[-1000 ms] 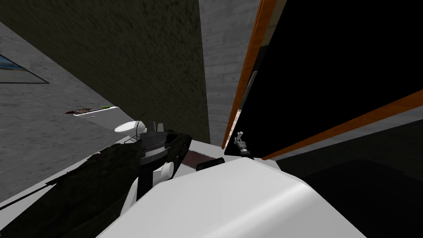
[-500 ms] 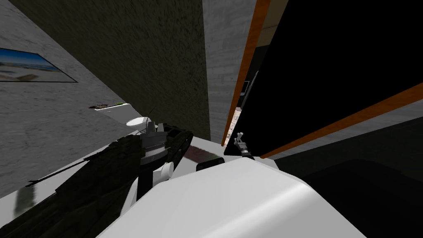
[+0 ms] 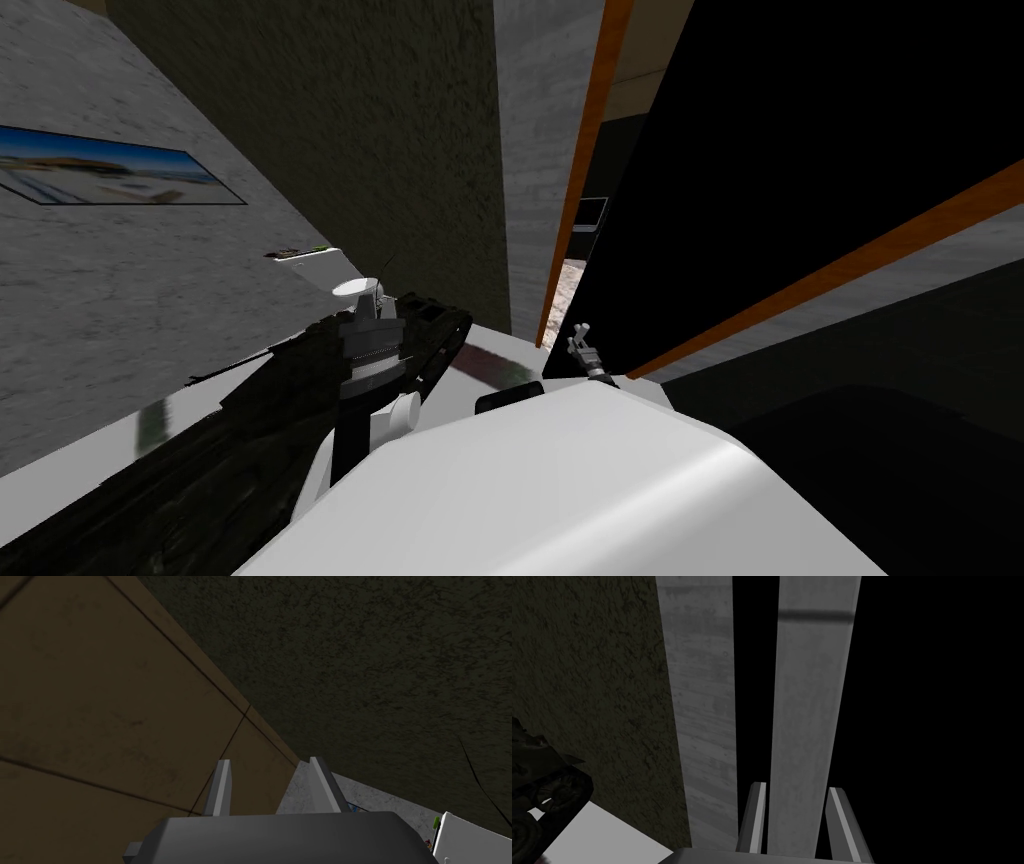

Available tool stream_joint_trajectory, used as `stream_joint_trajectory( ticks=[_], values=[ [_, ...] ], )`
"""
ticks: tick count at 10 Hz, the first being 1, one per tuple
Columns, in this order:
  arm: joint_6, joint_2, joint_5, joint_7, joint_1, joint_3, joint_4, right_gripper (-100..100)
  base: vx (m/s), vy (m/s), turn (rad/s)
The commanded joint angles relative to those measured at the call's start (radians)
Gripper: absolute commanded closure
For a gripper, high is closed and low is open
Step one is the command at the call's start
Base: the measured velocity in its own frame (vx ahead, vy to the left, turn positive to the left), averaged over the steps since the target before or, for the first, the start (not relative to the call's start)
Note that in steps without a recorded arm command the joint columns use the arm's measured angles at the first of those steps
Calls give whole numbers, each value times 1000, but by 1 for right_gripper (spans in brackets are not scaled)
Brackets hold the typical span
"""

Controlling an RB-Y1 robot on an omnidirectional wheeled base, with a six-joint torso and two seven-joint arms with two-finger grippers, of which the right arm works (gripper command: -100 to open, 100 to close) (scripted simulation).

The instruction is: Pull the door open

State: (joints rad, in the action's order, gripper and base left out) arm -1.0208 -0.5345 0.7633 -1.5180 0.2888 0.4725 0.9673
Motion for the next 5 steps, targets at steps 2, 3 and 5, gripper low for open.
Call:
stream_joint_trajectory(
  ticks=[2,3,5],
  values=[
    [-33,-22,-18,-33,11,29,-10,100,-244,-40,127],
    [-43,-30,-24,-44,14,37,-14,100,-258,-80,181],
    [-71,-49,-39,-71,22,60,-25,100,-289,-48,161]
  ],
)
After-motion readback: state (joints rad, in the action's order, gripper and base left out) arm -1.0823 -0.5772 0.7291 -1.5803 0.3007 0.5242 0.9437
